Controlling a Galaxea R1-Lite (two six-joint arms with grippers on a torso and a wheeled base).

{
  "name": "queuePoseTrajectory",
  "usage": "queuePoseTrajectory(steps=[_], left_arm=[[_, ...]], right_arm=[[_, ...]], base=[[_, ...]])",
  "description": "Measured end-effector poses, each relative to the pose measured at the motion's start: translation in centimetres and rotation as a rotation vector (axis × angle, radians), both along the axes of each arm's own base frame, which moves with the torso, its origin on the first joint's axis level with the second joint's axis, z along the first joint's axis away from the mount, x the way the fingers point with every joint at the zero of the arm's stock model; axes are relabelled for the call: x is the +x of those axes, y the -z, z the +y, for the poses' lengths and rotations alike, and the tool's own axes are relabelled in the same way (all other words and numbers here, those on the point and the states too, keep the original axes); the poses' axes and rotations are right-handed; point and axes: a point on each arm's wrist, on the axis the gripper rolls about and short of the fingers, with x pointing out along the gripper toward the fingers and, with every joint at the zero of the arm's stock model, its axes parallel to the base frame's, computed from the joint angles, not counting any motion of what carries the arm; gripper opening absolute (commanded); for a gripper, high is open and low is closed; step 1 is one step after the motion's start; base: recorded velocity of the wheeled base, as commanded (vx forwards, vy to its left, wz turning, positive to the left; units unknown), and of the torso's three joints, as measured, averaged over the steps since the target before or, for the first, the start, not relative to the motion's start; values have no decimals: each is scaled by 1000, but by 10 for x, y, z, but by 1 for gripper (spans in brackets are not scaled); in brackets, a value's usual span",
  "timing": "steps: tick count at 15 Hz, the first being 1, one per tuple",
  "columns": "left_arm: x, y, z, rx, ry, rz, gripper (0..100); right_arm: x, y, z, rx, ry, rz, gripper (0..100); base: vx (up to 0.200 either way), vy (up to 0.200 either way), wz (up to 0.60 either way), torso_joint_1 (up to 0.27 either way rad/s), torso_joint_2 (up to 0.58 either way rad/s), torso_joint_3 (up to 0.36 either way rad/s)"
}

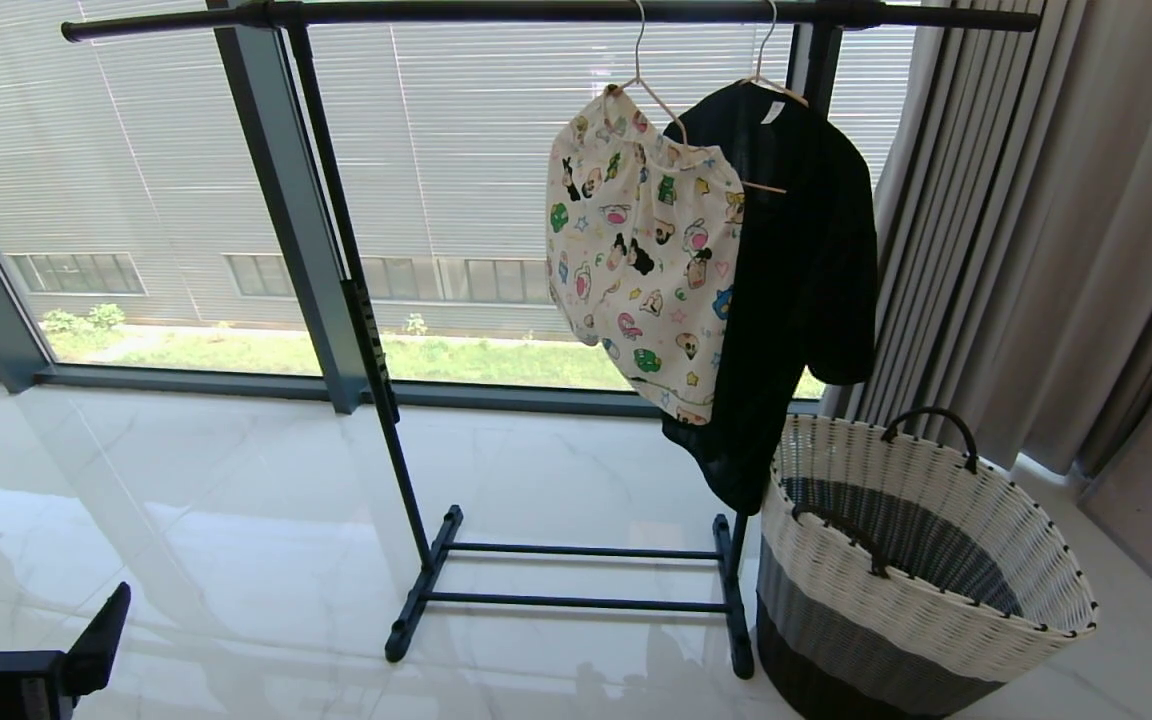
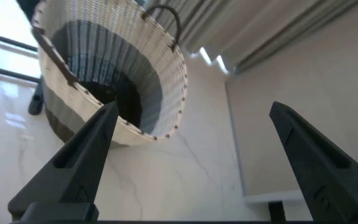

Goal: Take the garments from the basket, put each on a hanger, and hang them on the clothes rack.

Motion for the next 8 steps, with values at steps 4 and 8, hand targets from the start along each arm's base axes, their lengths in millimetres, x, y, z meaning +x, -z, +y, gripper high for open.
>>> queuePoseTrajectory(steps=[4, 8], left_arm=[[-44, 5, 5, 12, -123, -49, 100], [-91, 23, 0, 36, -203, -169, 100]], right_arm=[[-48, 23, -8, 74, 106, -82, 100], [-105, 60, -4, 90, 97, -230, 100]], base=[[0, 0, 0, 0, 0, 0], [0, 0, 0, 0, 0, 0]])
